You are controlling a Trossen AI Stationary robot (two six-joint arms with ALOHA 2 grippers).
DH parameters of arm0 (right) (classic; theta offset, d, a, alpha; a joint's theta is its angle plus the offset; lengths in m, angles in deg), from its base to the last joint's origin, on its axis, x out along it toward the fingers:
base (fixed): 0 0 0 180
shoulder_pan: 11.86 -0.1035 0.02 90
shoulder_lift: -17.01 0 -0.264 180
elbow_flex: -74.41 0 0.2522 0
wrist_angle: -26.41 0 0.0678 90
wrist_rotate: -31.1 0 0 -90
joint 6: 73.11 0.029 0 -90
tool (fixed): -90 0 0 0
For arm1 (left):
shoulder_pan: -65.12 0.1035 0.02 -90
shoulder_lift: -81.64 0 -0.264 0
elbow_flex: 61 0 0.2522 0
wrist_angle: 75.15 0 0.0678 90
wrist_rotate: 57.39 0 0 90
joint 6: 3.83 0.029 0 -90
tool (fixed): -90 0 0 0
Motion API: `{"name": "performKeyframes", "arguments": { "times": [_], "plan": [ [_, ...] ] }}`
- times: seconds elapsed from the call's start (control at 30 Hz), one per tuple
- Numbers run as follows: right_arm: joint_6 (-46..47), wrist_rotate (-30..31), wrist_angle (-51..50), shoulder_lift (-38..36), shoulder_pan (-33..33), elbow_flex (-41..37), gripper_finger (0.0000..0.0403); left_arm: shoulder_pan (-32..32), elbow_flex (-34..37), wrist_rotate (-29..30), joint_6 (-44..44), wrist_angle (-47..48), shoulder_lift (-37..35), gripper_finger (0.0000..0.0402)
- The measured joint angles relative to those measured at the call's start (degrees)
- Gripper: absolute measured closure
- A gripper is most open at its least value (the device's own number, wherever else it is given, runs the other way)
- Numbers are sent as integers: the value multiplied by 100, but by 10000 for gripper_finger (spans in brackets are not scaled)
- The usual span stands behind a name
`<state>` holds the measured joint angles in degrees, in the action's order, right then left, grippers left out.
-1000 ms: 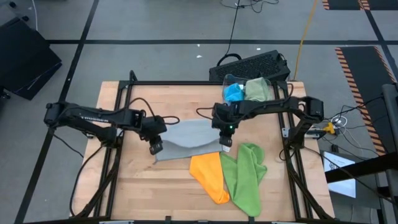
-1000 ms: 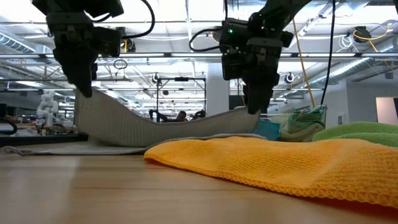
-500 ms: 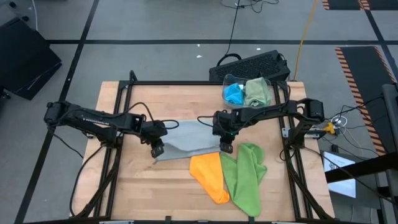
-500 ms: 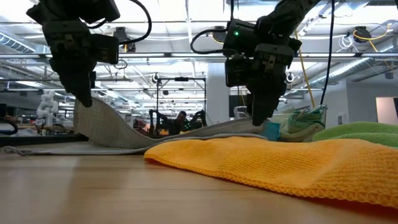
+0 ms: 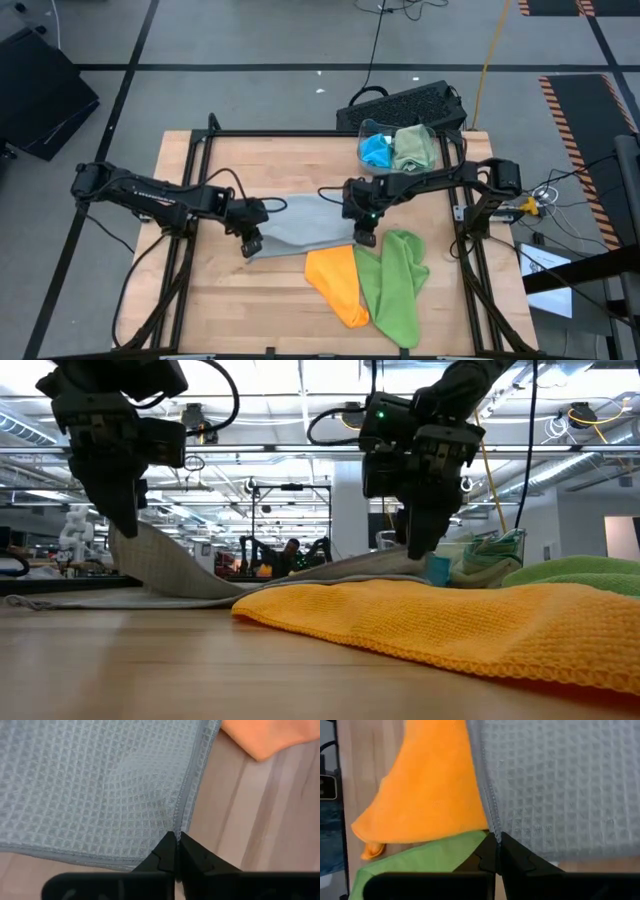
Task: Fold microfiber towels
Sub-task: Fold the gray microfiber towel
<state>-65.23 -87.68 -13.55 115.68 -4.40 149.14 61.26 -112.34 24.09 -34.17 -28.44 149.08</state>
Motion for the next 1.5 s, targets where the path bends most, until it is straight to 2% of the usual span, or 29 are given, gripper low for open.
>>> {"name": "performKeyframes", "arguments": {
  "times": [0.2, 0.37, 0.53, 0.67, 0.83, 0.93, 1.07, 1.23, 1.33, 1.5],
  "plan": [
    [-62, -1, 2, 0, -11, 0, 328, -116, 0, -3, -11, -18, 3, 386],
    [-64, 4, -225, 0, -8, 0, 275, -275, 0, -93, -22, -22, 4, 343],
    [-29, 12, -466, 0, 14, 0, 255, -387, 0, -278, -293, -60, 4, 288],
    [81, 16, -587, -23, 44, 0, 253, -492, 0, -371, -701, 4, 4, 262],
    [238, 25, -836, -209, 44, 0, 253, -589, 0, -452, -1829, 408, 4, 255],
    [415, 39, -993, -361, 44, 0, 254, -662, 15, -289, -3102, 738, 7, 254],
    [743, 54, -1002, -580, 44, 0, 263, -694, 143, -266, -4931, 722, 9, 254],
    [1028, 213, -981, -796, 44, 0, 270, -725, 338, 10, -6393, 545, 7, 254],
    [1031, 219, -988, -885, 69, 0, 270, -721, 595, 93, -6981, 226, 7, 254],
    [905, 207, -1050, -941, 122, 0, 270, -719, 1014, 155, -7412, -329, 7, 253]
  ]
}}
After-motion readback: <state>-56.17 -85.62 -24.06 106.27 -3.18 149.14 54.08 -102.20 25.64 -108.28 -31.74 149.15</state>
